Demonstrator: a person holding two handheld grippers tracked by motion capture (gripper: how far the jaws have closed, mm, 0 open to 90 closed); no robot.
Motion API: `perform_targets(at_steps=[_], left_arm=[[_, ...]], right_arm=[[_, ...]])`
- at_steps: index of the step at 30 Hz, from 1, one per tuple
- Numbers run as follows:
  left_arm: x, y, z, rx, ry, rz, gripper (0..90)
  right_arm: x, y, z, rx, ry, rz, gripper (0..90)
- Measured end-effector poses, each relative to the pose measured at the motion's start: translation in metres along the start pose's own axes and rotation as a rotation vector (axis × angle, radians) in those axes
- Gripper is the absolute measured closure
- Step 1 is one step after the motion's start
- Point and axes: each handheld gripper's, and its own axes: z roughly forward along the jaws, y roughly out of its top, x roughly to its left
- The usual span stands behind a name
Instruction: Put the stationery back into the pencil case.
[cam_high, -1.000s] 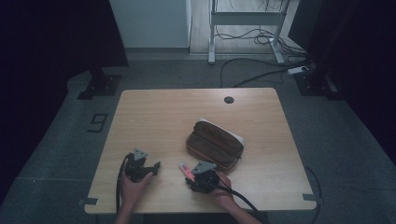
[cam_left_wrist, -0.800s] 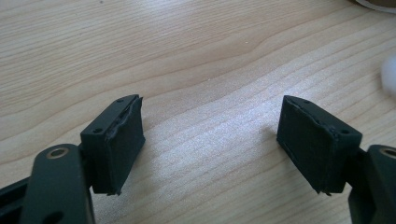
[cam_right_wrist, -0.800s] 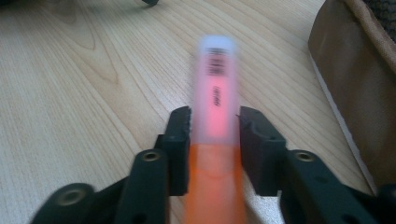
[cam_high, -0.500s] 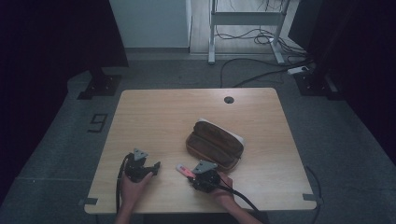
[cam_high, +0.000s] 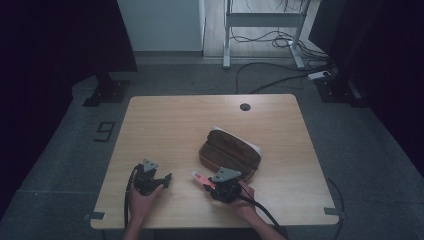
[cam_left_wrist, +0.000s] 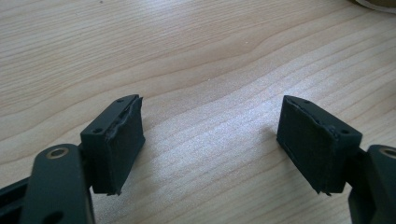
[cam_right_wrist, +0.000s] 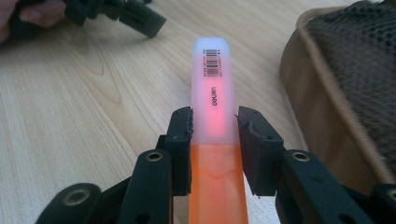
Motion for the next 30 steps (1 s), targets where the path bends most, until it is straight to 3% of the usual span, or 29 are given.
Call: perform_targets(at_steps=[30], left_arm=[[0.0, 0.0, 0.0, 0.0, 0.0, 0.0, 22.6]], right_arm=[[-0.021, 0.011, -0.031, -0.097, -0.025, 0.029, 65.5]])
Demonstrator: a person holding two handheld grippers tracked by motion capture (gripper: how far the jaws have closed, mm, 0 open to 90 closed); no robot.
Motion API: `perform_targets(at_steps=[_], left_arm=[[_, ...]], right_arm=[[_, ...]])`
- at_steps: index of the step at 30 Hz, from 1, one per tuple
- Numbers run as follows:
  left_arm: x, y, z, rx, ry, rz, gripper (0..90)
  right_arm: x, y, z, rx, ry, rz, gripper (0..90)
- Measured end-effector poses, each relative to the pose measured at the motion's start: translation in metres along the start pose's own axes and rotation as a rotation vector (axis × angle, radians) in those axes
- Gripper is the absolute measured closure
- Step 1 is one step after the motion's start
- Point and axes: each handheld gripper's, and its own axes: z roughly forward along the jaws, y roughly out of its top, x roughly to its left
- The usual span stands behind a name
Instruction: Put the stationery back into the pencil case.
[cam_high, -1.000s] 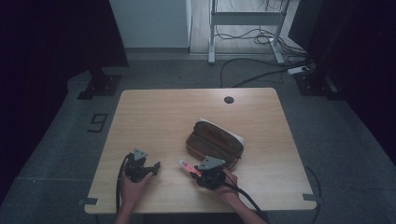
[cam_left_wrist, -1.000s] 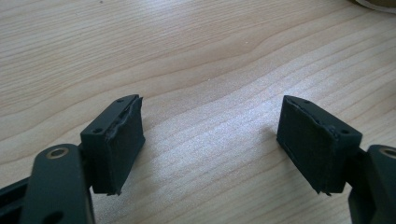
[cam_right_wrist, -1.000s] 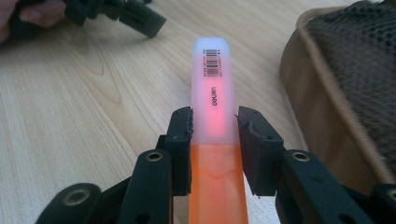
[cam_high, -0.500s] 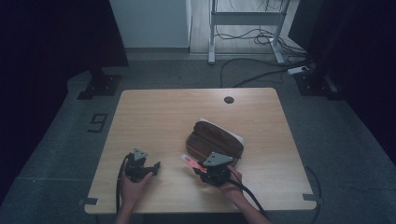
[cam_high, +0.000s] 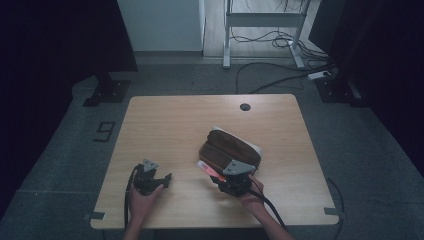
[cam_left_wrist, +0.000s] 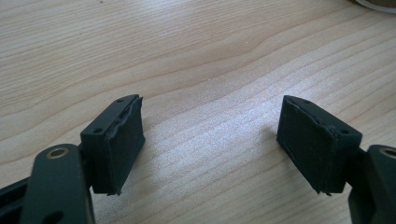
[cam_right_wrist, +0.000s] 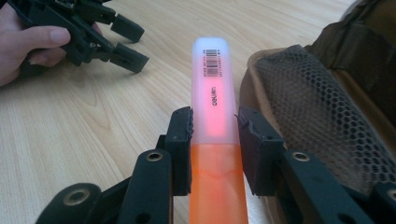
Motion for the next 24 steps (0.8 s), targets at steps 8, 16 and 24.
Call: perform_targets(at_steps=[8, 16, 24], left_arm=[[0.0, 0.0, 0.0, 0.0, 0.0, 0.0, 22.6], [0.0, 0.0, 0.0, 0.0, 0.0, 0.0, 22.6], [0.0, 0.0, 0.0, 0.0, 0.001, 0.0, 22.6]], right_arm=[[-0.006, 0.002, -0.007, -0.017, -0.018, 0.008, 65.5], [-0.01, 0.003, -0.01, -0.026, -0.032, 0.011, 65.5], [-0.016, 0.004, -0.014, -0.035, -0.047, 0.016, 65.5]])
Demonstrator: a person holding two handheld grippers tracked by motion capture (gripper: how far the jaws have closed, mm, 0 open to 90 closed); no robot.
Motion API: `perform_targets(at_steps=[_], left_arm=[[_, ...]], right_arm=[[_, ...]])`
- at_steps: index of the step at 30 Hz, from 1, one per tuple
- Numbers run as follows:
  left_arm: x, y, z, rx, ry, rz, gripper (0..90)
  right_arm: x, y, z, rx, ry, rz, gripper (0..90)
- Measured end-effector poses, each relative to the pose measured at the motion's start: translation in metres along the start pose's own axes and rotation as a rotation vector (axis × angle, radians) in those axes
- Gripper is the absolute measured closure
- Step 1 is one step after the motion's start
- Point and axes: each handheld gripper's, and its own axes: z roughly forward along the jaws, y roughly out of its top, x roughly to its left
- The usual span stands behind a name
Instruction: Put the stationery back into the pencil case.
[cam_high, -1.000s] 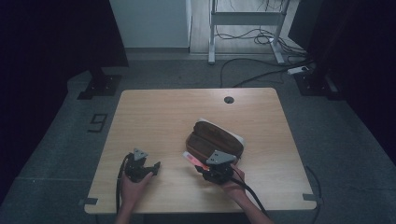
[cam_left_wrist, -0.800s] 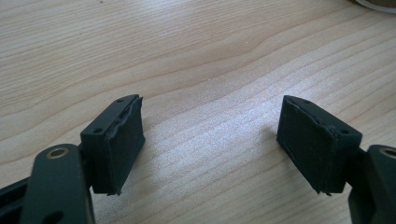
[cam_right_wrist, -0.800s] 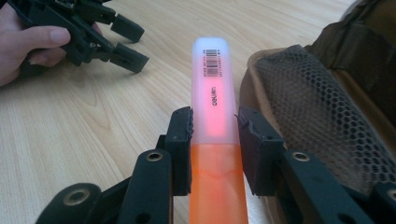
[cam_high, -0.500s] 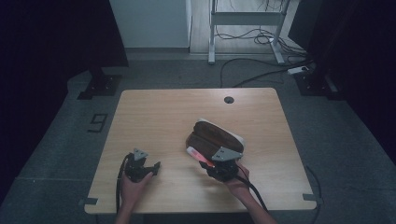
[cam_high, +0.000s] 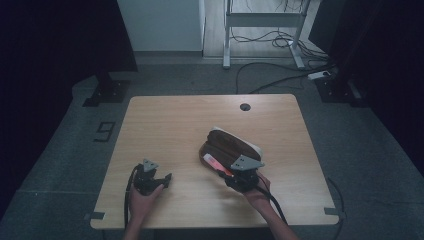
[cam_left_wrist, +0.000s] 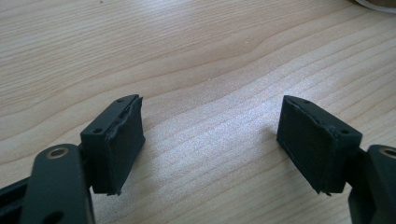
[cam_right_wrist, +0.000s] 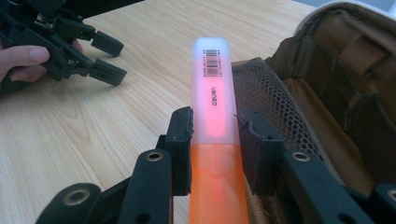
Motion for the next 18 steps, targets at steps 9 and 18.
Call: perform_targets(at_steps=[9, 18], left_arm=[[0.0, 0.0, 0.0, 0.0, 0.0, 0.0, 22.6], [0.0, 0.0, 0.0, 0.0, -0.001, 0.0, 22.6]], right_arm=[[-0.005, 0.002, -0.006, -0.015, -0.013, 0.009, 65.5], [-0.014, 0.005, -0.015, -0.037, -0.032, 0.022, 65.5]])
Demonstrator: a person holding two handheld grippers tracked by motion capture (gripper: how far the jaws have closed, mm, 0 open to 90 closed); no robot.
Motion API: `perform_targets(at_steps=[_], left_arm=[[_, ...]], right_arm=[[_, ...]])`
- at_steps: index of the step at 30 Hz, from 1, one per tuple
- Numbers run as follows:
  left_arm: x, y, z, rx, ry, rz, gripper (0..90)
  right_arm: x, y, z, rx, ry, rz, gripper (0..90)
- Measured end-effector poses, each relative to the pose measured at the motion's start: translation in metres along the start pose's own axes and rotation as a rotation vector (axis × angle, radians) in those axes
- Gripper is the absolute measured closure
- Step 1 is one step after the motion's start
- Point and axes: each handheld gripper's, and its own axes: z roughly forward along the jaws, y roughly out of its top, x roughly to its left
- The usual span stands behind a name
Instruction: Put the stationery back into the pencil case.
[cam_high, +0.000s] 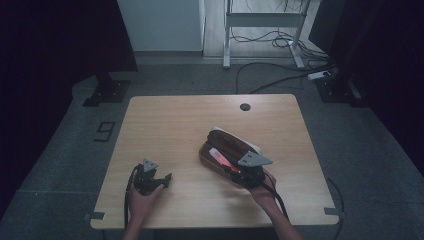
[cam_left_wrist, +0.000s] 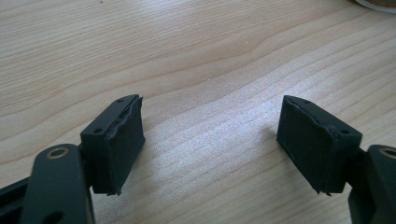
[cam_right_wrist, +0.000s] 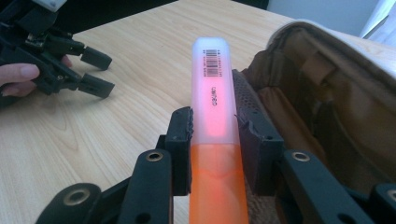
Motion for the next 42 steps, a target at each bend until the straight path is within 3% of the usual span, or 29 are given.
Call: perform_targets(at_steps=[16, 28, 42], left_arm=[[0.0, 0.0, 0.0, 0.0, 0.0, 0.001, 22.6], [0.0, 0.0, 0.0, 0.0, 0.0, 0.0, 22.6], [0.0, 0.0, 0.0, 0.0, 0.0, 0.0, 22.7]], right_arm=[[-0.014, 0.002, -0.004, -0.009, -0.026, 0.017, 65.5], [-0.038, 0.007, -0.008, -0.031, -0.047, 0.039, 65.5], [-0.049, 0.007, -0.007, -0.025, -0.075, 0.013, 65.5]])
